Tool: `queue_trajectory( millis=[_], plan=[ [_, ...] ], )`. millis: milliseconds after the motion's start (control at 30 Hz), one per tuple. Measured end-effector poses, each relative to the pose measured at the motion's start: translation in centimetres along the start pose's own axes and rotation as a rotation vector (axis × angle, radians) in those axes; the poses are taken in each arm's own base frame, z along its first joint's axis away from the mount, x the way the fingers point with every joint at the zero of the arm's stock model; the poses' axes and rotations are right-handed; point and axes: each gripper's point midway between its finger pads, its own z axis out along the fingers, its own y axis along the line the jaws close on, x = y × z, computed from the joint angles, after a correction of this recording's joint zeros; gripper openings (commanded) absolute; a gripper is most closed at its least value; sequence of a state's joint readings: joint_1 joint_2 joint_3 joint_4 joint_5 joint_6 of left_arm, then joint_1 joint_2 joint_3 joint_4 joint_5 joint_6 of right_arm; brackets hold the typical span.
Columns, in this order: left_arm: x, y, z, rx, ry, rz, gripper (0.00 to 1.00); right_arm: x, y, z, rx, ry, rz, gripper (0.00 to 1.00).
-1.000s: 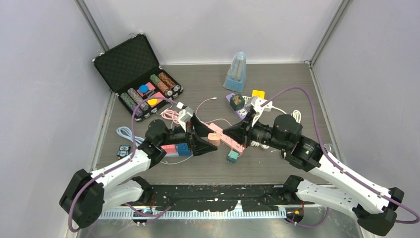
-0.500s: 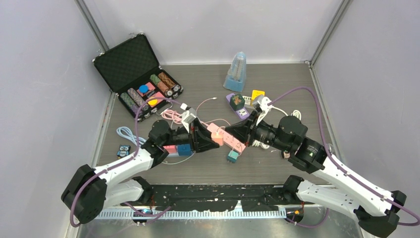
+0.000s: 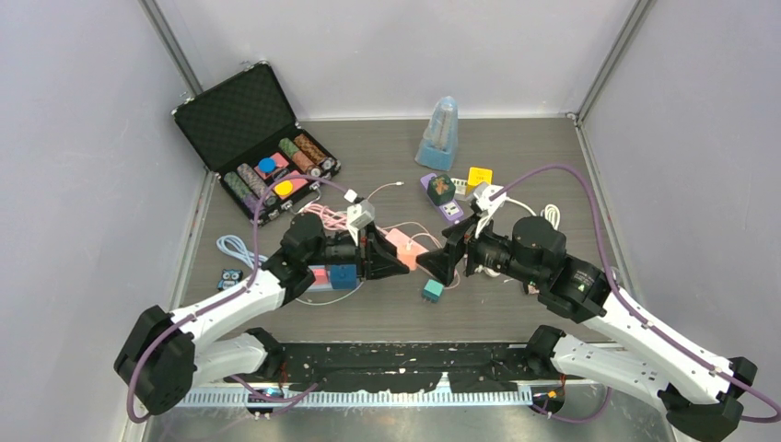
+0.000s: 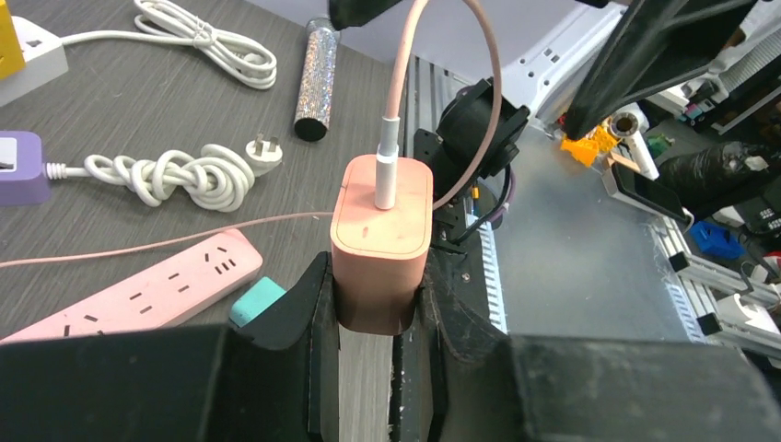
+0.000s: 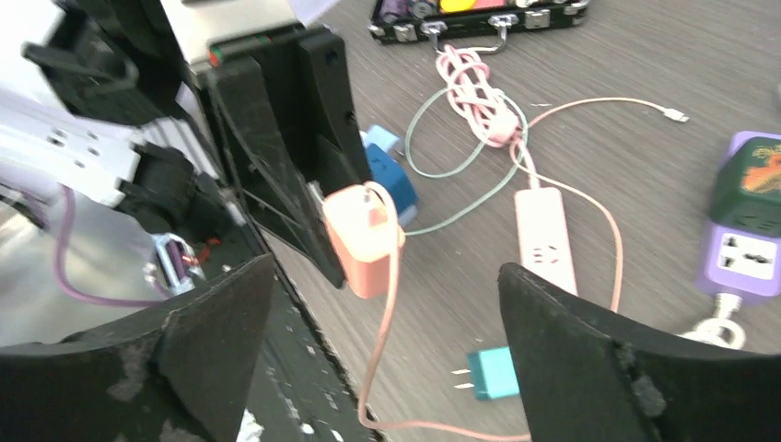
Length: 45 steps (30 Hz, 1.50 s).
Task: Insert the plug
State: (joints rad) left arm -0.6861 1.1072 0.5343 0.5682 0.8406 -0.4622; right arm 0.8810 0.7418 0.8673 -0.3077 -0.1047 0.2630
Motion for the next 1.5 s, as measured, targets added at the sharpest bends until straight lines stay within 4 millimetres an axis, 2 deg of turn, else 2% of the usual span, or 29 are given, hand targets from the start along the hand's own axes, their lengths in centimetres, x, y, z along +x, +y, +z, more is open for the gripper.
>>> queue_trajectory(
  millis=[167,300,367,467,600,733,833,1067,1200,1267,1300,1367,1467,1500],
  plan=[
    [0.3,-0.2,-0.4,0.004,0.055,0.077,0.00,1.0,-0.7,-0.4,0.025,0.055,-0.067,0.96],
    [0.8,-1.0,-1.0,0.022,0.095,0.144,0.00,0.5,0.3,-0.1,-0.038,0.093,-0.132,0.98],
    [0.9,-1.2,-1.1,0.031,0.113,0.174,0.00,0.2,1.1,0.4,-0.087,0.110,-0.158,0.93],
    [1.0,-1.2,-1.2,0.039,0.137,0.205,0.00,0.8,2.1,1.6,-0.159,0.169,-0.176,0.83],
    [1.7,-1.3,-1.3,0.048,0.161,0.218,0.00,2.5,2.5,3.2,-0.213,0.275,-0.163,0.66],
    [2.1,-1.4,-1.4,0.057,0.176,0.220,0.00,4.1,2.7,3.8,-0.249,0.355,-0.150,0.56],
    [2.2,-1.5,-1.4,0.060,0.180,0.225,0.00,4.9,2.9,3.6,-0.266,0.390,-0.148,0.52],
    [2.3,-1.6,-1.4,0.064,0.185,0.220,0.00,5.4,3.2,3.6,-0.306,0.433,-0.166,0.53],
    [2.2,-1.6,-1.4,0.067,0.187,0.218,0.00,6.1,3.1,3.9,-0.314,0.463,-0.168,0.43],
    [2.3,-1.5,-1.4,0.064,0.190,0.215,0.00,6.4,3.1,3.9,-0.320,0.473,-0.168,0.29],
    [2.5,-1.5,-1.4,0.064,0.197,0.203,0.01,6.4,3.1,3.9,-0.322,0.474,-0.174,0.17],
    [2.7,-1.6,-1.5,0.072,0.203,0.195,0.12,6.6,3.1,3.8,-0.329,0.483,-0.183,0.07],
    [2.9,-1.7,-1.5,0.075,0.211,0.181,0.42,6.8,3.0,3.7,-0.330,0.491,-0.188,0.06],
    [2.9,-1.6,-1.5,0.068,0.211,0.181,0.49,6.8,3.0,3.7,-0.329,0.490,-0.190,0.05]
  ],
)
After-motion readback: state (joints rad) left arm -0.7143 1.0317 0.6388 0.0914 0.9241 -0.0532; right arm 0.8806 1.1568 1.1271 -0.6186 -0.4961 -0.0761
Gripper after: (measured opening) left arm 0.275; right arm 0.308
